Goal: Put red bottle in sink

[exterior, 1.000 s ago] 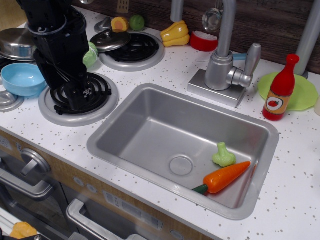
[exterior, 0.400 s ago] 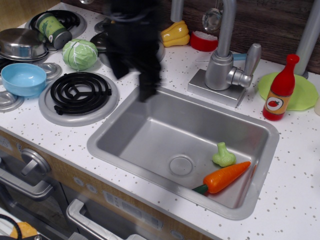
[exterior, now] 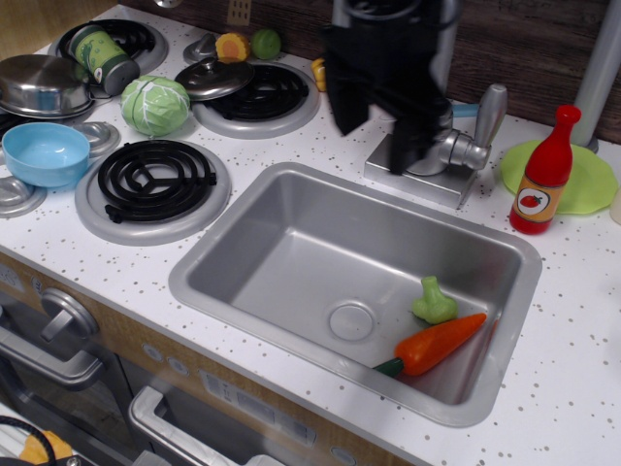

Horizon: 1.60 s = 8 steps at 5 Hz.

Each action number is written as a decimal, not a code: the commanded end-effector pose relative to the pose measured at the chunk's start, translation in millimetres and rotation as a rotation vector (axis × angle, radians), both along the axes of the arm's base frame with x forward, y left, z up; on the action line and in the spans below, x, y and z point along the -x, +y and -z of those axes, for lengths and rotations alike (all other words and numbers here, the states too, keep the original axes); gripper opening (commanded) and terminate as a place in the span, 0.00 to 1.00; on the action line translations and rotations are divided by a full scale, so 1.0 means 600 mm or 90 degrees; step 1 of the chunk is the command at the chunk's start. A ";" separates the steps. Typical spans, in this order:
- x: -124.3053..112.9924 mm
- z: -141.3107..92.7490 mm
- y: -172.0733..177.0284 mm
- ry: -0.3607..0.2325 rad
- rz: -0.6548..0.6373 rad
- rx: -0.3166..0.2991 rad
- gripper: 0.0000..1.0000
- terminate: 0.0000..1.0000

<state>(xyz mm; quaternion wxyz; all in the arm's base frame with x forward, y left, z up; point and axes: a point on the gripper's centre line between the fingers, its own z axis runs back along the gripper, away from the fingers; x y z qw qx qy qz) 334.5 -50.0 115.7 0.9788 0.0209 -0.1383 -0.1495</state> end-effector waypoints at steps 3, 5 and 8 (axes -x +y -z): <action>-0.105 -0.028 -0.106 -0.139 -0.014 0.074 1.00 0.00; -0.130 -0.031 -0.131 -0.151 0.015 0.094 1.00 0.00; -0.162 -0.013 -0.155 -0.158 0.053 0.103 1.00 0.00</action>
